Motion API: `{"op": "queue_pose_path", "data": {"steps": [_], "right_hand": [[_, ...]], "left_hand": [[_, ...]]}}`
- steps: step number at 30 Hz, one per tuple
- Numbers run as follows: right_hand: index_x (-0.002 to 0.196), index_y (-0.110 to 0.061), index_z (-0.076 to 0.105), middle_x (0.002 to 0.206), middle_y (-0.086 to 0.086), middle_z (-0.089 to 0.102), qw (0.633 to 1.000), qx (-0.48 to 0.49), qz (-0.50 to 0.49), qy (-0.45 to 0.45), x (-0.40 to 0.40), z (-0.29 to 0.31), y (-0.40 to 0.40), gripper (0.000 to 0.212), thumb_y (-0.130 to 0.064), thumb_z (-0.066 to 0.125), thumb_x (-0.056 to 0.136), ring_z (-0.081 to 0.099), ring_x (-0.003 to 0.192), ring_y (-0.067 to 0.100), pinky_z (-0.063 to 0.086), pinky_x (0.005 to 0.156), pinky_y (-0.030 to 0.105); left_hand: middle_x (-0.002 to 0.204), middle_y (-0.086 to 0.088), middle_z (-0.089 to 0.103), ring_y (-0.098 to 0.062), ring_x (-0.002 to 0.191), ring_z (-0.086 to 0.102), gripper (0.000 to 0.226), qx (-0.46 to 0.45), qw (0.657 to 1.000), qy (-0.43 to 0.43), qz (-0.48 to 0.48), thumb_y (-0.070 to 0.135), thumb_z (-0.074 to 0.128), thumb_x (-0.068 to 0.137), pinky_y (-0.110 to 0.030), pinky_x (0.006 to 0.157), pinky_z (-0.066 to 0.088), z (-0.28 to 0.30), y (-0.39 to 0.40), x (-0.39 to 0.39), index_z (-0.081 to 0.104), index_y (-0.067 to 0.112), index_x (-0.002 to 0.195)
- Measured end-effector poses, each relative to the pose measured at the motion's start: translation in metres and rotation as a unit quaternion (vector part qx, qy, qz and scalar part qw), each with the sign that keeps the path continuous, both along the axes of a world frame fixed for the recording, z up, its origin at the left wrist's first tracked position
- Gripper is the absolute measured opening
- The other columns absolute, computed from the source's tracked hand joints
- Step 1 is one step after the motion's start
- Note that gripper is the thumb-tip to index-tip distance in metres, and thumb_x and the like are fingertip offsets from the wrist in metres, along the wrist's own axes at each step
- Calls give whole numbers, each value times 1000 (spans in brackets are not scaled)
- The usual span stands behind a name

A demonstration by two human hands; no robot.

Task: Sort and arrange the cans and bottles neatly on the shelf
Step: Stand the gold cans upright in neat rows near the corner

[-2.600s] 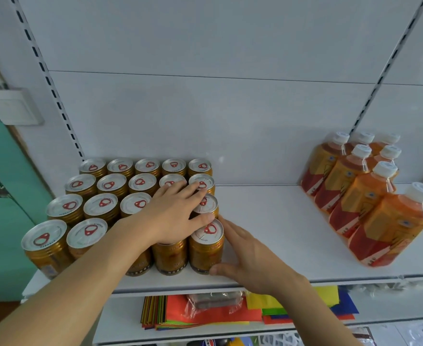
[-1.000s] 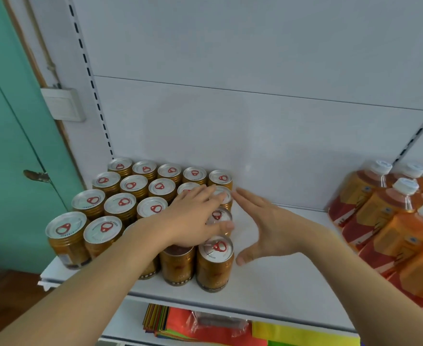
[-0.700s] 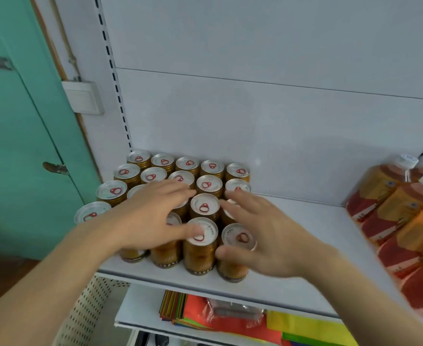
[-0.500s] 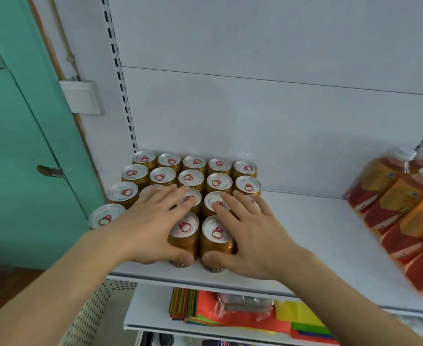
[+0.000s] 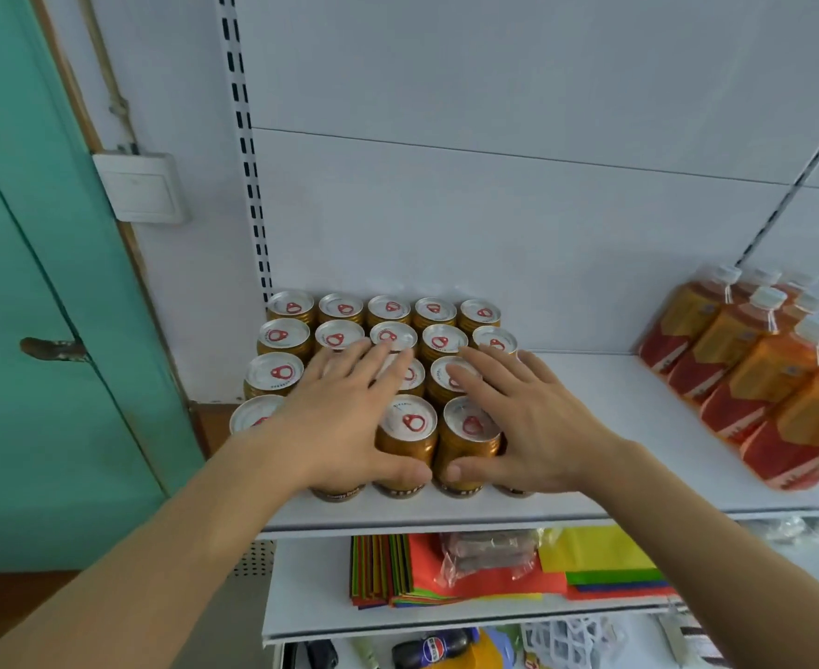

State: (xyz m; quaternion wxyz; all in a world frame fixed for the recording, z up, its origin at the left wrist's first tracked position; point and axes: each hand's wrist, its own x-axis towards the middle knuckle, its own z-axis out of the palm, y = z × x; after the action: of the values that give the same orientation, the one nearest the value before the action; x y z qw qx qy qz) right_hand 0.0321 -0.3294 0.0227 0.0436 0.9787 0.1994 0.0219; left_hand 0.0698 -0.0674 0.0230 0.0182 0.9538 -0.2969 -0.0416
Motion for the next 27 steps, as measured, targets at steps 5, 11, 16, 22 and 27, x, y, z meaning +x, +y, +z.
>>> {"op": "queue_pose_path", "data": {"steps": [5, 11, 16, 22, 27], "right_hand": [[170, -33, 9, 179, -3, 6, 999, 14, 27, 7, -1, 3, 46, 112, -100, 28, 83, 5, 164, 22, 8, 132, 54], [170, -33, 5, 179, -4, 4, 999, -4, 48, 24, 24, -11, 66, 111, -98, 26, 83, -2, 164, 21, 9, 130, 57], [170, -34, 4, 179, -5, 5, 999, -6, 43, 17, 27, -19, 68, 110, -98, 25, 83, -1, 164, 22, 10, 130, 57], [168, -39, -12, 177, -7, -16, 997, 31, 61, 46, 24, -3, 73, 110, -102, 14, 82, -19, 163, 16, -2, 132, 55], [170, -37, 1, 178, -7, -12, 995, 44, 74, 54, 40, 6, 107, 93, -89, 8, 93, -14, 164, 20, -1, 132, 56]], "left_hand": [[172, 10, -26, -16, 158, -26, 132, 39, 999, 28, 18, 101, 48, 69, -50, 130, -8, 6, 58, 0, -17, 39, 165], [172, 7, -27, -19, 158, -27, 120, 53, 998, 11, 25, 93, 48, 80, -48, 128, -13, -14, 68, 9, -19, 39, 164], [172, 8, -27, -19, 158, -27, 122, 58, 998, 12, 28, 92, 50, 80, -46, 126, -15, -14, 68, 9, -17, 36, 165], [170, 18, -28, -5, 156, -25, 116, -52, 997, 15, 51, 98, 38, 80, -39, 129, -10, 1, 78, 3, -17, 40, 165], [174, 12, -17, -7, 160, -17, 87, -103, 989, -9, 109, 80, -1, 96, -40, 133, 1, -3, 98, 11, -8, 31, 168]]}}
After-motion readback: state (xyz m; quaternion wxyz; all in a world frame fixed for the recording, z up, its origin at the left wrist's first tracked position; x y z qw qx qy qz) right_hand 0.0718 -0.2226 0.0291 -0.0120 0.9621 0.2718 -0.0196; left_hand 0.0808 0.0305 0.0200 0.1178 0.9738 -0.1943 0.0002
